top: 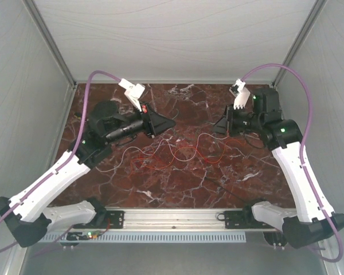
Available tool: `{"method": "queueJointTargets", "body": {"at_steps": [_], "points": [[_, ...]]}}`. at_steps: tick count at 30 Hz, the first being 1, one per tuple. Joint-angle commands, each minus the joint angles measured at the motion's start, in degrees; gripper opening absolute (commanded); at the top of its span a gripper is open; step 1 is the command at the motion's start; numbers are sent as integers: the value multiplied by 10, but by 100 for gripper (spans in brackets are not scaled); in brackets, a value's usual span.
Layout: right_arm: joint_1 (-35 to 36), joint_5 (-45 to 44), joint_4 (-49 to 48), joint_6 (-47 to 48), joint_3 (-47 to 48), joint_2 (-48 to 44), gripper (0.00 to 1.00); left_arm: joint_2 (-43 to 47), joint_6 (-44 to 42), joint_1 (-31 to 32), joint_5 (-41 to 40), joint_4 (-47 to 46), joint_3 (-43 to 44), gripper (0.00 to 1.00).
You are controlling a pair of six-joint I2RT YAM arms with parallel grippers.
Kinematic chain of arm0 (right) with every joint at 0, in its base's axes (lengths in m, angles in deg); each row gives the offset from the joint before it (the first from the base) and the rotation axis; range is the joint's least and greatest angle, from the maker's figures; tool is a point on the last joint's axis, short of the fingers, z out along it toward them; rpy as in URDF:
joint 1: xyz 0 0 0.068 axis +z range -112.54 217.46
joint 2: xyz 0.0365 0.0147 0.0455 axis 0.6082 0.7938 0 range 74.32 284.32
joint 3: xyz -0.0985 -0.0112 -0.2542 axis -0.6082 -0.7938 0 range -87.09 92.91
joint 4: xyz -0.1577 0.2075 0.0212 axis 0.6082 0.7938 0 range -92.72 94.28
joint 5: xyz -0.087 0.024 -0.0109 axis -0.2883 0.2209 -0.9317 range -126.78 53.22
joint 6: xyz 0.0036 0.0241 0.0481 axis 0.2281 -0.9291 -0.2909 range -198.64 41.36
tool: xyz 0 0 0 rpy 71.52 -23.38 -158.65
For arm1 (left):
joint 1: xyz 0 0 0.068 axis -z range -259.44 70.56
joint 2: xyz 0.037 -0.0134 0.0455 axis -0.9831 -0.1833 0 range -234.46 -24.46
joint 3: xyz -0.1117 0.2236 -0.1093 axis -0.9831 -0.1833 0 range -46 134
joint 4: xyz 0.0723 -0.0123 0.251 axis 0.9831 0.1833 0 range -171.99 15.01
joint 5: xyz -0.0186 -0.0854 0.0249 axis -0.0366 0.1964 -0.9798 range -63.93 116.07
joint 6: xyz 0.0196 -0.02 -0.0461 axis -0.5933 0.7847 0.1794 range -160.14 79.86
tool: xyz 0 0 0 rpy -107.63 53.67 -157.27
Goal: Zip-tie the wires
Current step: Straighten the cable at the center of the board.
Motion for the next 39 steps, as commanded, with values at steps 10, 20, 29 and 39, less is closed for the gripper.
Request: {"method": "queueJointTargets", "body": {"at_steps": [10,20,29,39], "points": [[2,133,-250,-150,-16,-59,0,53,-47,4,-83,-27,11,0],[-13,-320,-84,-41,-34,-75,0,72,-60,4,-103,61,-5,0],[-18,-431,-155,65,-119,-89,0,26,-17,5,-40,22,-36,0],[-30,-495,-208,168,-142,-31,0,-37,-30,6,-16,38,-10,0]]}}
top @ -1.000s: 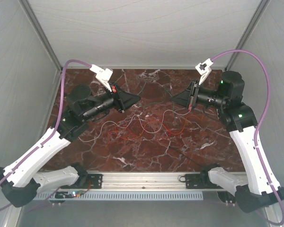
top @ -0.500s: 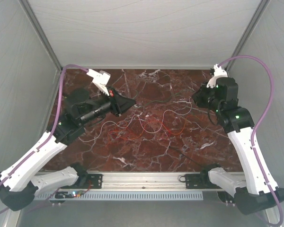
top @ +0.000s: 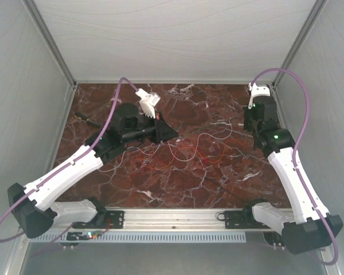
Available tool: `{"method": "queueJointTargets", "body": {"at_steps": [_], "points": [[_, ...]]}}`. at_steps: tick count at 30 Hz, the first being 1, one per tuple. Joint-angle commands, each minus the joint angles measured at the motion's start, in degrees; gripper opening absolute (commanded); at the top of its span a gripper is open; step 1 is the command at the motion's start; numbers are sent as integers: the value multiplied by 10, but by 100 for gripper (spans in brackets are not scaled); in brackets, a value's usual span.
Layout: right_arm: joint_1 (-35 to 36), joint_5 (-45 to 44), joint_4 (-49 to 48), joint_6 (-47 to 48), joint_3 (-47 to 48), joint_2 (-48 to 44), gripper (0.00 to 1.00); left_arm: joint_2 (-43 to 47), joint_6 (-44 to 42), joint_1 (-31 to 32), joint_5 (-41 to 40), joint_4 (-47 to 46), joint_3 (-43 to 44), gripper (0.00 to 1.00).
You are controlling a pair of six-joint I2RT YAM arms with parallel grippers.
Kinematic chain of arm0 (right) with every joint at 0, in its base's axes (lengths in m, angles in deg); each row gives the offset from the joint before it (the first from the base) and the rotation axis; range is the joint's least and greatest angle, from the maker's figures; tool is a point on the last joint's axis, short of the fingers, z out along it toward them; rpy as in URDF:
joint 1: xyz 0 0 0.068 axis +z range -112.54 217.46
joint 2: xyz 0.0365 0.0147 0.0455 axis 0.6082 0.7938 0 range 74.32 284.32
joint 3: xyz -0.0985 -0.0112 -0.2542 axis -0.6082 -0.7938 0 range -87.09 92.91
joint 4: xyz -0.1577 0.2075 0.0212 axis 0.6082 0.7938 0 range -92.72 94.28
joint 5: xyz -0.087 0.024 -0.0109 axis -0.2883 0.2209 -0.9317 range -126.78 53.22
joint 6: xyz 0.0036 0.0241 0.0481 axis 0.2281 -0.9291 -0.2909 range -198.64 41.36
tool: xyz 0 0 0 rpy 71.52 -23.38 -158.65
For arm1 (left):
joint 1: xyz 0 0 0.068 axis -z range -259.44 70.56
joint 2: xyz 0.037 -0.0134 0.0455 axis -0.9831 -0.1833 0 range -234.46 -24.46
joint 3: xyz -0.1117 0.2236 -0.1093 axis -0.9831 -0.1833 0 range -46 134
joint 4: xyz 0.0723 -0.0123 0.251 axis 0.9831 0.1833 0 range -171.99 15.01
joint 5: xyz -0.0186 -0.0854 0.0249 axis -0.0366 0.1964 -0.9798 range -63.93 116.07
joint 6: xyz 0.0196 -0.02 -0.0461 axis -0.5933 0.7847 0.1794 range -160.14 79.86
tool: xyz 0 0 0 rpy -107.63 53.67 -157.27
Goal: Zip-tie the wires
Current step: Straighten the cable at the center of the board.
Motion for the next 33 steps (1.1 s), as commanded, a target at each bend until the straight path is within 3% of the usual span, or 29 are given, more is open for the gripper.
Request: {"method": "queueJointTargets", "body": {"at_steps": [1,6,12,21,26,33], "points": [[-3,-10,-47,50,-6,22,0,16,-6,3,5,-2,25,0],[27,107,-63,42,-43,52,0,62,-5,2,-62,58,-7,0],[99,130,-100,42,-87,108,0,107,22,1,-135,118,-49,0],[125,217,-124,37,-86,181,0,136,37,1,-175,146,-73,0],[127,315,-139,23,-96,212,14,149,42,1,-202,164,-88,0],[131,389,-165,-34,-87,260,24,139,46,-15,-241,186,-85,0]]}}
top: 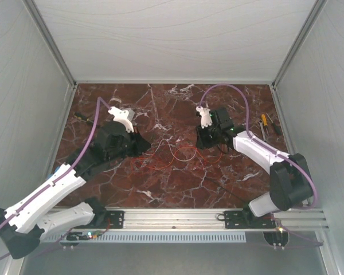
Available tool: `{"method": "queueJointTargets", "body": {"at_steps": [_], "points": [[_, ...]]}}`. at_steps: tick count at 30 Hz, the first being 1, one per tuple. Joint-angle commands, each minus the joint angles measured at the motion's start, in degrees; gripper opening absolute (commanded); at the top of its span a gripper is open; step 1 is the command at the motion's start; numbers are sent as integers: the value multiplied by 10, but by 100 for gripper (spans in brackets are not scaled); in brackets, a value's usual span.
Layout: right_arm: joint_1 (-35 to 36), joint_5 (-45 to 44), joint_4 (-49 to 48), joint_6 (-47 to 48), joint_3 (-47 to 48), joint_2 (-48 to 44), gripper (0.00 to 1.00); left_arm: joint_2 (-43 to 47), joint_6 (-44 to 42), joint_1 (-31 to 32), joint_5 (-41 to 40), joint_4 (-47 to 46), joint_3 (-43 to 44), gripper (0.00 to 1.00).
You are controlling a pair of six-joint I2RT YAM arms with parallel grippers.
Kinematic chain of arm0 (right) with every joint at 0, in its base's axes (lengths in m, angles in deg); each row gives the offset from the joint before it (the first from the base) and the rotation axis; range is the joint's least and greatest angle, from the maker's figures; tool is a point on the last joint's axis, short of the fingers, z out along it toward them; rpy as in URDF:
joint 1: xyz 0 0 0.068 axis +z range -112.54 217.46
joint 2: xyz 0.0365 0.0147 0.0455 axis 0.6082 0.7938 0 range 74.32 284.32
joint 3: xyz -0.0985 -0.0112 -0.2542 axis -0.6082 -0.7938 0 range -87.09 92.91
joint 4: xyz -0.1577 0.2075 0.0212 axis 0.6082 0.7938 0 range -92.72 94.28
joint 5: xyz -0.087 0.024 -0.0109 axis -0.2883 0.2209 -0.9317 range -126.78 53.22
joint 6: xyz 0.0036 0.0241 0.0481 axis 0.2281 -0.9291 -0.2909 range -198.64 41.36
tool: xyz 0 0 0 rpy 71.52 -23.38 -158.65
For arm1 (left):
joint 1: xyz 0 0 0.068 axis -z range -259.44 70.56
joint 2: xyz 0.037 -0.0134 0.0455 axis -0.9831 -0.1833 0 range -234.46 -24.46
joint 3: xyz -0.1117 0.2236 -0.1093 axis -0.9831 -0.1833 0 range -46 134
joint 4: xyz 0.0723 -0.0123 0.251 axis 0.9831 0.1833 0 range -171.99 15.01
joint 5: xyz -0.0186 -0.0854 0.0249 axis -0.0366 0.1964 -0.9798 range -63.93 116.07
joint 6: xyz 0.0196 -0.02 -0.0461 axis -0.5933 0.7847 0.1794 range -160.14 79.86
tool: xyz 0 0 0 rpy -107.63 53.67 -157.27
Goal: Zip-tie the wires
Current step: Straighten the cable at the center of the board.
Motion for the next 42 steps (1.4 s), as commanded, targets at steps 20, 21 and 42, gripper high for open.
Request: {"method": "queueJointTargets", "body": {"at_steps": [20,21,42], "points": [[10,92,11,-128,53,50,63,-25,14,-115,-50,10,-32,0],[9,92,10,-137,50,51,63,-26,13,-122,-45,-2,-39,0],[-44,108,37,-173,32,9,63,-44,88,-179,-13,-10,-103,29]]}}
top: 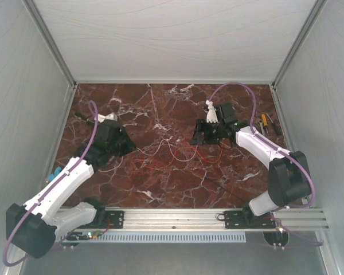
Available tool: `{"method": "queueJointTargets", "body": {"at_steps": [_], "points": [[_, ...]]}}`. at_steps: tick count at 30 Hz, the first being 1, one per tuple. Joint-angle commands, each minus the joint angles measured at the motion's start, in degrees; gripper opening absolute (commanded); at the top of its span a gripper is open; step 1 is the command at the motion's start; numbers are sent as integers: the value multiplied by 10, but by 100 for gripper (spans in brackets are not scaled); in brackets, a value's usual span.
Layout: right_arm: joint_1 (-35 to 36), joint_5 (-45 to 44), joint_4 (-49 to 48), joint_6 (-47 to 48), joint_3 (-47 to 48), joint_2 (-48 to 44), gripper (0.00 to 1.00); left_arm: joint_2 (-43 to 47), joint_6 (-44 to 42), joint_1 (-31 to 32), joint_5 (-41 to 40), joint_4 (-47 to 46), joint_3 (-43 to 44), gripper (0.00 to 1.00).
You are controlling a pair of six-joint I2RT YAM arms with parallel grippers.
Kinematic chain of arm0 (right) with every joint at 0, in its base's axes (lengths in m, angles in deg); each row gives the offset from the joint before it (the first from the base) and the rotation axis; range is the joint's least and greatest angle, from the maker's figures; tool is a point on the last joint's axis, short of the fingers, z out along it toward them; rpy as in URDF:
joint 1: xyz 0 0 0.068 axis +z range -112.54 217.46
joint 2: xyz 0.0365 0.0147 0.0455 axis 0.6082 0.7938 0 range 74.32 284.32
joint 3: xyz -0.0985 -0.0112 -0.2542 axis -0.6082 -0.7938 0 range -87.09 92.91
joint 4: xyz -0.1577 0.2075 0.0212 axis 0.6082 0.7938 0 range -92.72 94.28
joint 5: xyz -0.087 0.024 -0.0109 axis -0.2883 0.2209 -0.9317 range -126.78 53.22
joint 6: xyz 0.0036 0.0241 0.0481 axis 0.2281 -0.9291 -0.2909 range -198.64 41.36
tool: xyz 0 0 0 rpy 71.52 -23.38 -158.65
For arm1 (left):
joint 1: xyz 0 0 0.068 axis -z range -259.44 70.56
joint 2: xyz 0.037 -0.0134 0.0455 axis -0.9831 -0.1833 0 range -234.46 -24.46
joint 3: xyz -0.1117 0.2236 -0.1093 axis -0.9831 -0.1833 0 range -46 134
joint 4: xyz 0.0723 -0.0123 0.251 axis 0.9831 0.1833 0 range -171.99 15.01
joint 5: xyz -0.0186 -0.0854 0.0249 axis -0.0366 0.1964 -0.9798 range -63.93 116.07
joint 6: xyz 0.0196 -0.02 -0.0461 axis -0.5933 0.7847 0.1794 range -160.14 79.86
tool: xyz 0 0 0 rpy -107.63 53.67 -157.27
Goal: Zip-tie the wires
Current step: Straighten the cable at the center of the board.
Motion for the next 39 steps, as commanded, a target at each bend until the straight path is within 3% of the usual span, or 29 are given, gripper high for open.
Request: {"method": "queueJointTargets", "body": {"at_steps": [1,3,5,6,15,18,23,31,39], "points": [[-9,9,24,-6,3,-20,63,15,44,-1,-4,12,-14,38],[-12,7,35,-10,8,-27,63,20,59,-1,-21,31,-11,61],[-15,3,43,-16,9,-38,63,21,76,-1,-46,54,-3,95],[-17,2,47,-20,10,-45,63,20,82,-1,-61,68,3,99],[-37,-64,121,-39,19,-87,65,-9,49,-2,-105,131,80,100],[-42,-85,145,-40,16,-99,66,-10,16,-1,-87,117,89,99],[-50,-94,178,-66,5,-126,70,-10,-32,6,-16,84,95,90],[-53,-90,195,-99,-54,-180,69,-13,-65,91,11,38,80,85],[-54,-118,228,-144,-114,-226,67,18,-137,100,89,-28,49,82]]}}
